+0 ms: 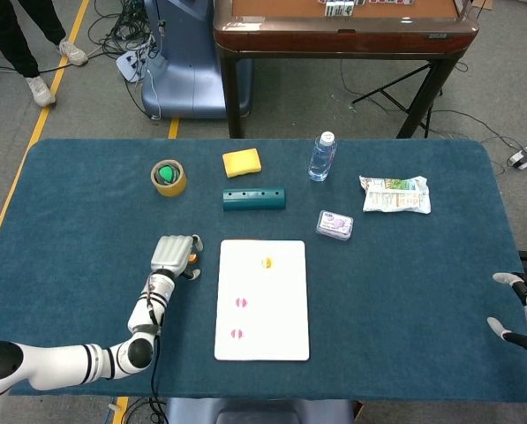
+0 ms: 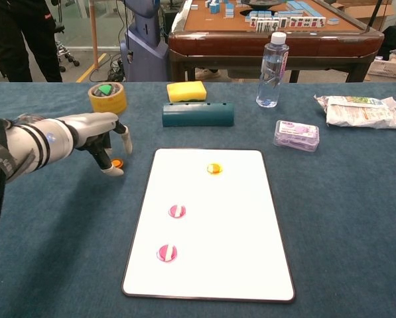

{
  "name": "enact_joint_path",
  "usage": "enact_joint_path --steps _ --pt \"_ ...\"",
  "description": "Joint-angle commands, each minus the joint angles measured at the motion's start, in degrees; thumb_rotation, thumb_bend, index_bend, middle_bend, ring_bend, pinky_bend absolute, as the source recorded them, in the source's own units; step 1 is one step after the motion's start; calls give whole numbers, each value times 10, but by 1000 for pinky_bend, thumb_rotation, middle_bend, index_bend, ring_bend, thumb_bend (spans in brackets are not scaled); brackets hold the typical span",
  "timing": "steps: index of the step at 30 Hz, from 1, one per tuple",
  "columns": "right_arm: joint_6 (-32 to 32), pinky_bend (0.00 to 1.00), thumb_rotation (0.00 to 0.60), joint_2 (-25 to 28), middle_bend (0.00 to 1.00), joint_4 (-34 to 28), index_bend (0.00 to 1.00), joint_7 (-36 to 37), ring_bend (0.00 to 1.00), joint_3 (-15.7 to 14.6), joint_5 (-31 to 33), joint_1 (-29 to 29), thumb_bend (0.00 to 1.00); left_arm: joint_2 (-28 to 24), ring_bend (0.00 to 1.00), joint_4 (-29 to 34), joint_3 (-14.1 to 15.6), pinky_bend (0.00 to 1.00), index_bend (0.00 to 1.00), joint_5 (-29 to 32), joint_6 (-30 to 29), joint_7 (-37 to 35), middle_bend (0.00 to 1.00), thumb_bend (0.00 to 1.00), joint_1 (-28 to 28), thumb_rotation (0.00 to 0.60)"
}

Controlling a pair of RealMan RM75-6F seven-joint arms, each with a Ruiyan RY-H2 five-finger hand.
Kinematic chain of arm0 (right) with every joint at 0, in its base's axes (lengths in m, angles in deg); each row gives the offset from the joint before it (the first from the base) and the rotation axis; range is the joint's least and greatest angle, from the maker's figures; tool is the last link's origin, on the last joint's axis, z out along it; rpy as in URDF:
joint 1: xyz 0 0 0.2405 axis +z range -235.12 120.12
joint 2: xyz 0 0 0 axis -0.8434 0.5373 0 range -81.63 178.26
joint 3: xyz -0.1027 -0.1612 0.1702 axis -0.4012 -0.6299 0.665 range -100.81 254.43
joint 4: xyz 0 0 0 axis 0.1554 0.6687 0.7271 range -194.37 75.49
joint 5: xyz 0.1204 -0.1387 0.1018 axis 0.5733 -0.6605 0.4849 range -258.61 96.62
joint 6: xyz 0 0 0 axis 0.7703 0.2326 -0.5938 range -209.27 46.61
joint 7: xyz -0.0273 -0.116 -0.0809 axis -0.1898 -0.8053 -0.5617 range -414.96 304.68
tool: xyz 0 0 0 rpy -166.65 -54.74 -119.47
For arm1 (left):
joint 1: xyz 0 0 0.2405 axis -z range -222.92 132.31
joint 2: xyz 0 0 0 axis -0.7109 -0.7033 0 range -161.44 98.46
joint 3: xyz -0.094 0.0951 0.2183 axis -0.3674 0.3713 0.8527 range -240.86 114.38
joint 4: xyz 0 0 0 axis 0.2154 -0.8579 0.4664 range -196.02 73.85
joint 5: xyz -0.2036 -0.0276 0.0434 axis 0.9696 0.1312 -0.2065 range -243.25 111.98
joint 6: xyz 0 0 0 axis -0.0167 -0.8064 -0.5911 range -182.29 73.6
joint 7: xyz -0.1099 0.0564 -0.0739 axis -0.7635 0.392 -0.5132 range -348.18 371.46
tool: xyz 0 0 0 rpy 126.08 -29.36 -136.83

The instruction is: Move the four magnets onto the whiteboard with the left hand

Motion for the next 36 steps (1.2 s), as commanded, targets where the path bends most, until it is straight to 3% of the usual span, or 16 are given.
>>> enact_joint_path --steps 1,36 --pt "1 603 600 0 317 0 292 0 371 0 0 1 131 3 1000 -6 -2 1000 475 2 0 1 1000 246 -2 600" --pt "4 603 600 0 317 0 292 -3 371 -1 2 3 131 24 1000 -41 -19 1000 508 20 4 23 1000 291 -12 600"
